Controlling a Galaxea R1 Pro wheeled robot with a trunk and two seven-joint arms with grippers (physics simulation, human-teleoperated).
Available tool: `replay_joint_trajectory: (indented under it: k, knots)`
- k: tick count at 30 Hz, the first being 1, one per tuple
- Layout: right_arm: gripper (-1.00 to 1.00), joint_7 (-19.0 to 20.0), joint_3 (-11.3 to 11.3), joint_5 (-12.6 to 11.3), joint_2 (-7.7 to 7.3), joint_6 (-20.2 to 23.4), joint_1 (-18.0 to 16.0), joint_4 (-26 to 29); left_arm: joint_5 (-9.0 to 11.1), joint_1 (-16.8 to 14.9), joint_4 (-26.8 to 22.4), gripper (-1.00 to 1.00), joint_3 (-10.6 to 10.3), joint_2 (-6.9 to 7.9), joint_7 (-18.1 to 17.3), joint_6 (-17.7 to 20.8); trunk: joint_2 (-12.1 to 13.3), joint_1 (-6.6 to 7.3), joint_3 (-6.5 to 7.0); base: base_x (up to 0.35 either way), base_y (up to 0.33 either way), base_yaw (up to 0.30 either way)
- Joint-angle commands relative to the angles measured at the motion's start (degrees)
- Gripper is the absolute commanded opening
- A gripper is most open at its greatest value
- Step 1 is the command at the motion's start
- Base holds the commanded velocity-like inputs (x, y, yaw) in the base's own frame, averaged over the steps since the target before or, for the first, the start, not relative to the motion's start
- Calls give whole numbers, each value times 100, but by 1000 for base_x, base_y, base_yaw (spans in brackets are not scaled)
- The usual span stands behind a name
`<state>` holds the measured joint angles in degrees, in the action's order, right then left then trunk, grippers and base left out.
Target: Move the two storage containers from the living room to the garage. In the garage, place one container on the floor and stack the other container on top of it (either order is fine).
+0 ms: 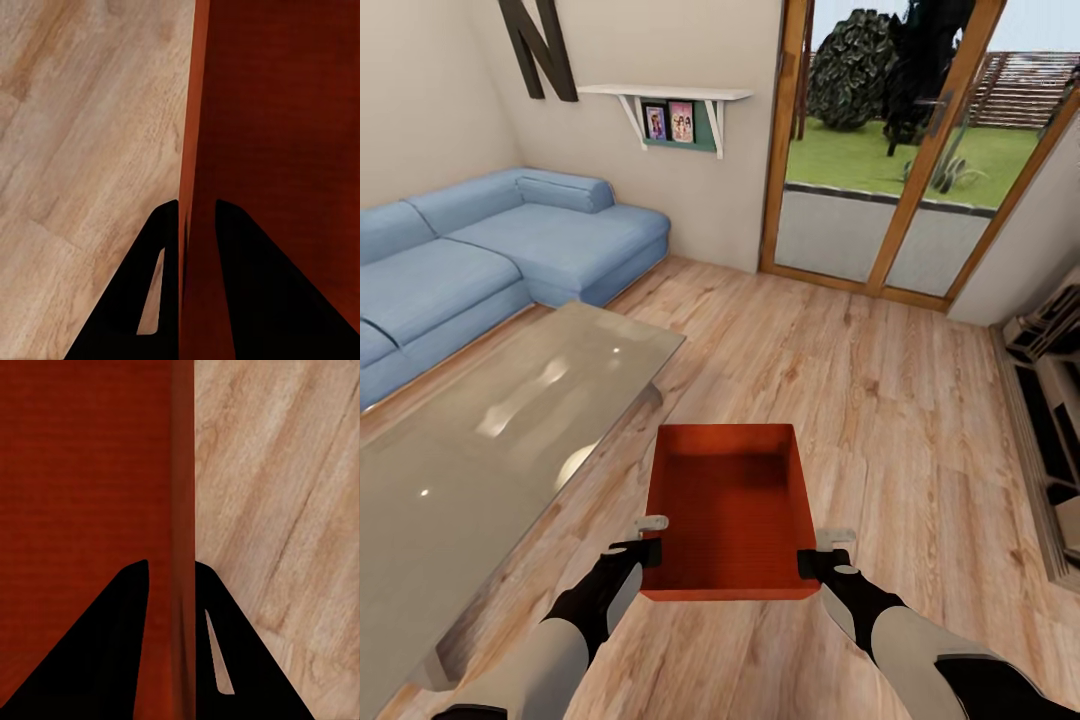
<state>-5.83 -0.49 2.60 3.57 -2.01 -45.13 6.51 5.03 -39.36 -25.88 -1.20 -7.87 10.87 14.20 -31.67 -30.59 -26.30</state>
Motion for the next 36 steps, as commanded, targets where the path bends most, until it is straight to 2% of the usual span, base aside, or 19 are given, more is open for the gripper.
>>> replay_joint_trajectory:
  k: [1,36]
  knots:
    - [-100,-24,-136,30,-3,-19,-4,-10,-99,-1,-22,-100,24,52,91,47,-7,-2,3,0,0,0]
    - [-100,-24,-142,26,3,-19,-4,-11,-73,-1,-16,-100,32,87,86,42,-7,-2,326,0,0,0]
